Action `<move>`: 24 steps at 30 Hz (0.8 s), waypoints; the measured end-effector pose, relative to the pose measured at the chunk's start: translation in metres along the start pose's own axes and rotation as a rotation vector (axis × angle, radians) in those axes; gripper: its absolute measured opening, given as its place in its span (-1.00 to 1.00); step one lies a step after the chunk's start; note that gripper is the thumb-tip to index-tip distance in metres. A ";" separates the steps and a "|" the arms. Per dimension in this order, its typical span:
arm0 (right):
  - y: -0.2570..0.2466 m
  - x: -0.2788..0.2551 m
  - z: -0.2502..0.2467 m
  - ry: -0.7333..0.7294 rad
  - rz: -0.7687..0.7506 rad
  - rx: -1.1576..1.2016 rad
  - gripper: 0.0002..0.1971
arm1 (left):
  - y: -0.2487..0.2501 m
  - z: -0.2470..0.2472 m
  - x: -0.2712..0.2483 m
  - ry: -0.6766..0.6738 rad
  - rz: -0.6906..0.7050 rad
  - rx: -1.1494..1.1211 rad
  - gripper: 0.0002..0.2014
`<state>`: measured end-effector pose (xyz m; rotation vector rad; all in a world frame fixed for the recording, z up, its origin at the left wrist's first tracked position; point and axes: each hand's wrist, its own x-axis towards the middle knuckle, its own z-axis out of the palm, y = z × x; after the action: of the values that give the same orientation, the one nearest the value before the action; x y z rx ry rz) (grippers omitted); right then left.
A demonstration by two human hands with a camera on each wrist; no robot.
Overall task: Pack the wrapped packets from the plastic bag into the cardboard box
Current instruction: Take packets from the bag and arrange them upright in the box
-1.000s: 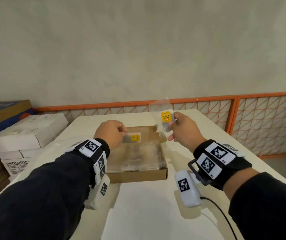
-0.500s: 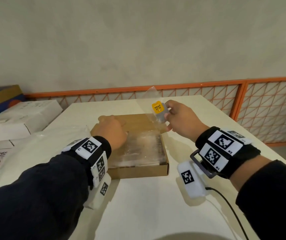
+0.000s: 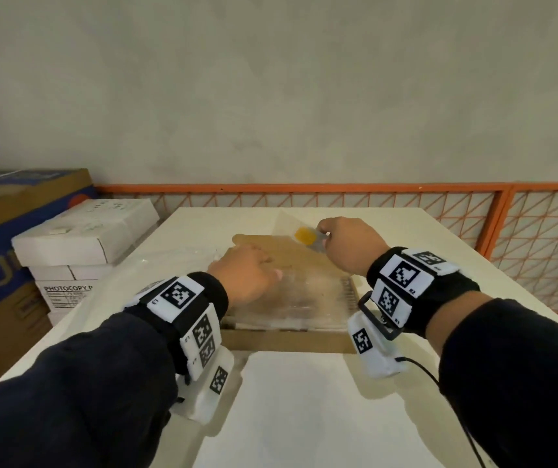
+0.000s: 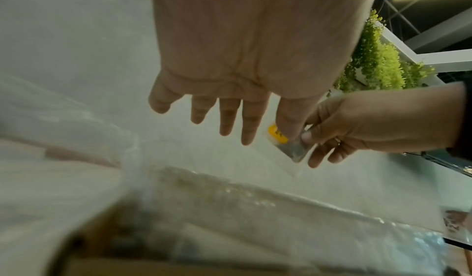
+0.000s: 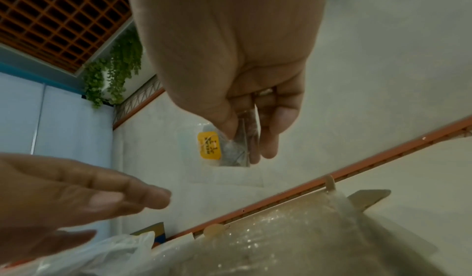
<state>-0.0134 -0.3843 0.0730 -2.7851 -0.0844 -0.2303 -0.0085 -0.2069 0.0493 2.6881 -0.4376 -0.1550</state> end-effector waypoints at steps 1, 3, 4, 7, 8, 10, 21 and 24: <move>-0.004 0.002 0.002 -0.019 0.000 -0.035 -0.75 | -0.006 -0.005 -0.005 0.018 -0.026 -0.056 -0.55; -0.009 0.008 0.006 -0.068 0.004 -0.095 -0.74 | -0.019 -0.013 -0.014 0.042 -0.077 -0.108 -0.61; -0.012 0.011 0.009 -0.091 0.008 -0.117 -0.74 | -0.025 -0.017 -0.018 0.046 -0.102 -0.100 -0.62; -0.020 0.015 0.017 -0.148 0.037 -0.176 -0.71 | -0.047 -0.025 -0.024 0.050 -0.188 -0.118 -0.64; -0.022 0.016 0.018 -0.175 0.052 -0.198 -0.70 | -0.054 -0.026 -0.024 0.043 -0.215 -0.131 -0.64; -0.025 0.016 0.022 -0.216 0.094 -0.226 -0.65 | -0.064 -0.026 -0.024 0.016 -0.258 -0.124 -0.63; -0.033 0.004 0.044 -0.429 -0.060 -0.310 -0.34 | -0.105 0.006 -0.015 -0.231 -0.461 0.029 -0.23; -0.030 -0.002 0.056 -0.571 -0.055 -0.322 -0.26 | -0.108 0.009 -0.013 -0.244 -0.467 0.117 -0.26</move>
<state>-0.0094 -0.3366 0.0303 -3.0775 -0.2829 0.5955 0.0079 -0.1120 -0.0028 2.8527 0.1274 -0.6122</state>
